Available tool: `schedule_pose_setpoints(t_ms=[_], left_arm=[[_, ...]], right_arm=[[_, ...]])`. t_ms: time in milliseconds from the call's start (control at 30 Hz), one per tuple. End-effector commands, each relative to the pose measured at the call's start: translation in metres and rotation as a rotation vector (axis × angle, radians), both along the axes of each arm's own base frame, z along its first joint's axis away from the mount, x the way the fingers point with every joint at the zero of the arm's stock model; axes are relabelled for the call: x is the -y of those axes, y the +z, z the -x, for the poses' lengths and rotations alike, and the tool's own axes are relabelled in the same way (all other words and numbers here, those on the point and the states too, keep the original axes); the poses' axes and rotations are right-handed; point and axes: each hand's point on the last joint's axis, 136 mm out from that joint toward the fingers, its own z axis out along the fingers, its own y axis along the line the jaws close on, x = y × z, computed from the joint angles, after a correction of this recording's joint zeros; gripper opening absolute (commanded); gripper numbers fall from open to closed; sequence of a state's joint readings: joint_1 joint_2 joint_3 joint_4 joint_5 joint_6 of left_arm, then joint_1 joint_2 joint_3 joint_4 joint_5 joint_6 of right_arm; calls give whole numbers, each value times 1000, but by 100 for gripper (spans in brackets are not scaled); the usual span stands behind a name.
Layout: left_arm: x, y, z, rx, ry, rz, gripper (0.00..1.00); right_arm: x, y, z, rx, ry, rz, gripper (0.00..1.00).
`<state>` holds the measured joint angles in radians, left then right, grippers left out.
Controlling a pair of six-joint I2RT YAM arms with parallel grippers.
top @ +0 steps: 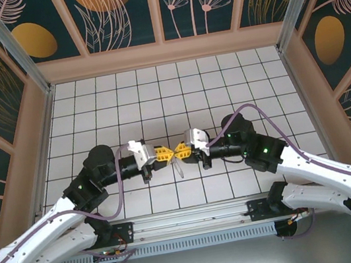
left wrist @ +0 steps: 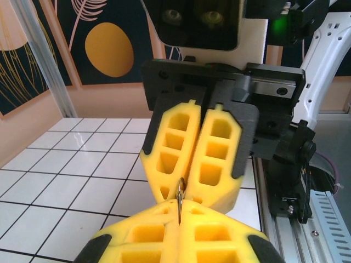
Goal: Put the keys on the keyring
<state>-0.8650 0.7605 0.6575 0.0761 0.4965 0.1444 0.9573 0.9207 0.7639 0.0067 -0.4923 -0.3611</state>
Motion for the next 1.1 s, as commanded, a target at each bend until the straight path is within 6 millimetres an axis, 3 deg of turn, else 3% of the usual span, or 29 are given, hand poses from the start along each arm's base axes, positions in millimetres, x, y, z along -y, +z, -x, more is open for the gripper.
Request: schedule_pose_setpoints(t_ms=[0, 67, 200, 400, 800, 967, 1067], left_arm=[[0, 19, 8, 29, -43, 76, 0], [0, 20, 10, 33, -46, 90, 0], [-2, 23, 10, 41, -44, 98, 0], [-4, 24, 8, 58, -27, 80, 0], [-5, 20, 8, 56, -19, 62, 0], [-5, 20, 8, 60, -18, 62, 0], [-6, 22, 8, 65, -17, 64, 0]], right_arm=[[-2, 11, 6, 20, 31, -60, 0], [-2, 10, 6, 15, 32, -57, 0], [-1, 6, 5, -10, 18, -46, 14], [6, 10, 6, -24, -9, -73, 24], [13, 28, 3, 2, -43, -112, 28], [14, 31, 3, 9, -44, -122, 27], [14, 28, 1, 10, -51, -109, 9]])
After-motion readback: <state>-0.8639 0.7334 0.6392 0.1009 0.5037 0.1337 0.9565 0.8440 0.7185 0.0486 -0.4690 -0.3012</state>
